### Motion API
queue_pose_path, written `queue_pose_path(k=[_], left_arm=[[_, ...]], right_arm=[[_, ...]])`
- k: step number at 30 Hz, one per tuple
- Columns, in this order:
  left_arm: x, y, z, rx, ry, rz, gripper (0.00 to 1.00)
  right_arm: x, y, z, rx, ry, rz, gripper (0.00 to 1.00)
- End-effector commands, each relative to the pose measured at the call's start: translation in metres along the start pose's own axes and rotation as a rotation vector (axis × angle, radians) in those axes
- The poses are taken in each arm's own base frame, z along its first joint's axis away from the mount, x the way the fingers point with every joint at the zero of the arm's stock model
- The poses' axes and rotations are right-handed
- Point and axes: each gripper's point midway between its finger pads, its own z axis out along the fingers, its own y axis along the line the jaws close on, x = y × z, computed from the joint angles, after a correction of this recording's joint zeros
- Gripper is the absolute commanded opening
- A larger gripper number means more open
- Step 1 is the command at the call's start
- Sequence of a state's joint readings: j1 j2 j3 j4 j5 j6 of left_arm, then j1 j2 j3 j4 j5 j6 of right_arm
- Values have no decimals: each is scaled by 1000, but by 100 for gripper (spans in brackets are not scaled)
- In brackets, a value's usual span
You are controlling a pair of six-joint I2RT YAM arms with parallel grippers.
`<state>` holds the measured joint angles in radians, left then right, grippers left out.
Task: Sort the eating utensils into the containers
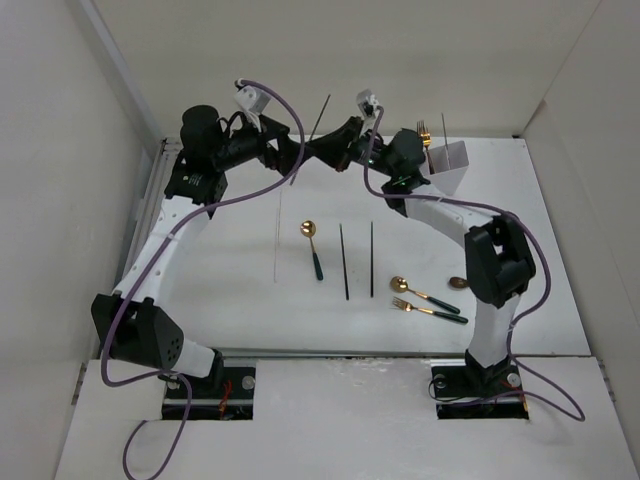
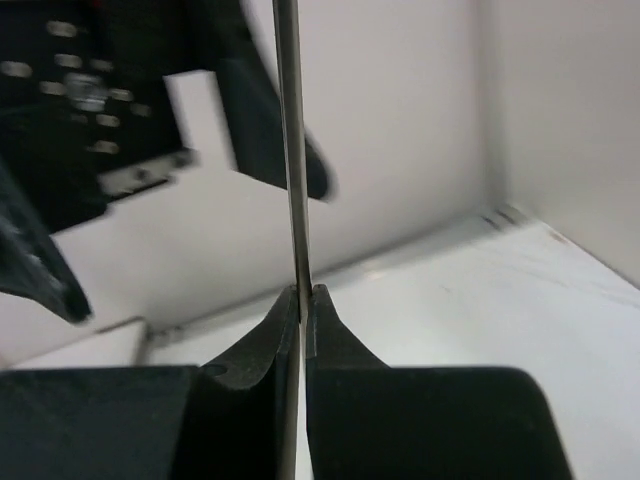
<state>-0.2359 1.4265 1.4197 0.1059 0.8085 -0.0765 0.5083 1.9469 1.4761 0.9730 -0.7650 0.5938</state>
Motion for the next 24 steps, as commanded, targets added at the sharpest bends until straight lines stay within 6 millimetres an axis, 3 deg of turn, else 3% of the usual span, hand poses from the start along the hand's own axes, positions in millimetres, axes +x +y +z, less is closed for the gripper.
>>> queue_pose_path(k=[1,2,3,4,6,7,9,10,11,12,14,15,18,20,21,24], left_arm=[[-16,8,-13,-118,-33,65,100],[-10,18,-14,-165,-20,61,100],[-7,33,-20,-268,-19,52,100],[-1,43,-22,-321,-7,40,100],[8,54,-30,-395,7,54,100],[17,64,-33,-431,36,104,100],[31,70,-41,-472,61,133,100],[51,77,-44,-498,102,122,100],[58,85,-48,-540,120,134,100],[63,88,-50,-554,133,139,100],[84,95,-52,-576,201,115,100],[95,100,-52,-585,235,108,100],[110,103,-54,-594,281,97,100],[128,108,-57,-613,322,91,100],[128,113,-61,-650,325,96,100],[157,123,-70,-705,413,54,100]], right_arm=[[-45,-50,-38,277,45,-208,0],[-61,-62,-54,355,65,-308,0],[-54,-82,-76,464,130,-285,0],[-80,-113,-109,623,123,-330,0],[-100,-139,-151,790,189,-440,0],[-112,-158,-192,949,222,-463,0],[-130,-173,-229,1069,253,-517,0],[-129,-182,-248,1121,278,-497,0],[-145,-190,-278,1197,274,-511,0],[-141,-198,-292,1225,291,-494,0],[-145,-207,-318,1260,320,-517,0],[-137,-216,-326,1272,342,-509,0],[-131,-228,-335,1282,371,-516,0],[-110,-243,-348,1299,408,-479,0],[-111,-248,-354,1310,409,-477,0],[-97,-259,-367,1332,434,-451,0]])
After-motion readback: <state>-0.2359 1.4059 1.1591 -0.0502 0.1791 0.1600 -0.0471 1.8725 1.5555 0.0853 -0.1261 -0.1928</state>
